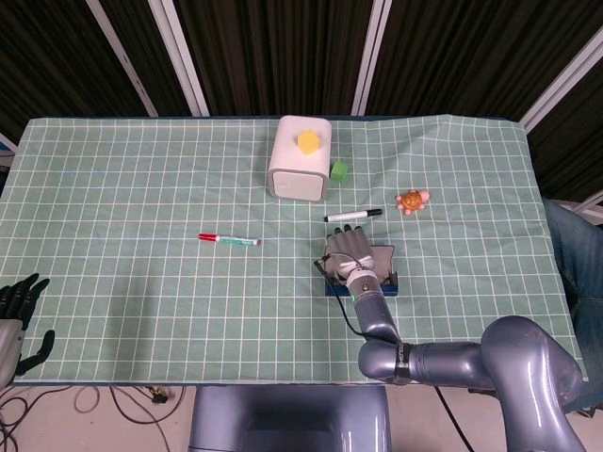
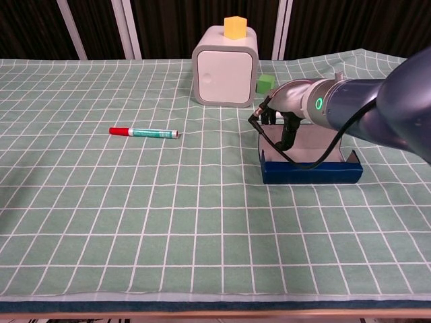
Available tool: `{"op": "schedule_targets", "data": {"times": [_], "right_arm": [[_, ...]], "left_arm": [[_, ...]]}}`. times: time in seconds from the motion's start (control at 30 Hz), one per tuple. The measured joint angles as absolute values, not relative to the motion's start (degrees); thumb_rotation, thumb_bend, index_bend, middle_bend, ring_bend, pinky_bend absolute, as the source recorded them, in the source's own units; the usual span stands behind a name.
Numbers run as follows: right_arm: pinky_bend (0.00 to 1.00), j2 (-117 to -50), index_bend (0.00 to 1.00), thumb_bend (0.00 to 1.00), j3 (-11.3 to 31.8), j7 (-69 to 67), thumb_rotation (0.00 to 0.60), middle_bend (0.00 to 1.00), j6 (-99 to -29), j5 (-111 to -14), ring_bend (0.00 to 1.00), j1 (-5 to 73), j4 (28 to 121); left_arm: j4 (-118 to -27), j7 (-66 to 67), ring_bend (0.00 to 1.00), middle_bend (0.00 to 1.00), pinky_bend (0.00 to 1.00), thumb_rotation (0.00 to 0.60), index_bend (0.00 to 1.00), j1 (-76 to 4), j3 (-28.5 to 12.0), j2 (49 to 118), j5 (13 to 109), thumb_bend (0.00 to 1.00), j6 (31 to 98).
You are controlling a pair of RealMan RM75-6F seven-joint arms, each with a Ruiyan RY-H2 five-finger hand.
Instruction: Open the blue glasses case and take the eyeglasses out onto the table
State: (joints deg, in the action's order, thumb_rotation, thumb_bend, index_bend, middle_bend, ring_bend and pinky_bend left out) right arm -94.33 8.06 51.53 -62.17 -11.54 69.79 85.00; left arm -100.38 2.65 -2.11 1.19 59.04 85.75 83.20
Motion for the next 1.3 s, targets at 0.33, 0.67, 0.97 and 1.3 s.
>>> {"op": "schedule_targets", "data": {"times": [0.33,0.67,0.97,1.3], "right_arm": [[0.24,-91.68,0.3,0.25,10.52,49.58,0.6,0.18,-63.14,-14.43,0.13,67.78,87.78],[0.23,-83.11,0.26,0.23,12.12,47.59,0.6,0.15,-64.07,-15.77,0.11,64.6,96.5],[0.23,-77.68,0.19,0.14,8.19,44.5,0.6,0.11,-67.62,-23.88,0.08,58.65,103.45],[0.23,-77.57,0.16,0.12,2.56,38.16,0.6,0.1,-73.82,-33.14,0.07,49.14,104.66]], "left_arm": [[-100.36,2.61,0.0,0.0,0.0,0.6,0.02,-2.12,1.19,59.04,85.77,0.45,83.19],[-100.36,2.68,0.0,0.0,0.0,0.6,0.02,-2.07,1.16,59.13,85.89,0.45,83.39],[-100.4,2.95,0.0,0.0,0.0,0.6,0.02,-2.09,1.14,59.21,85.86,0.45,83.37],[-100.43,3.28,0.0,0.0,0.0,0.6,0.02,-2.07,1.19,59.38,85.85,0.45,83.35]]}}
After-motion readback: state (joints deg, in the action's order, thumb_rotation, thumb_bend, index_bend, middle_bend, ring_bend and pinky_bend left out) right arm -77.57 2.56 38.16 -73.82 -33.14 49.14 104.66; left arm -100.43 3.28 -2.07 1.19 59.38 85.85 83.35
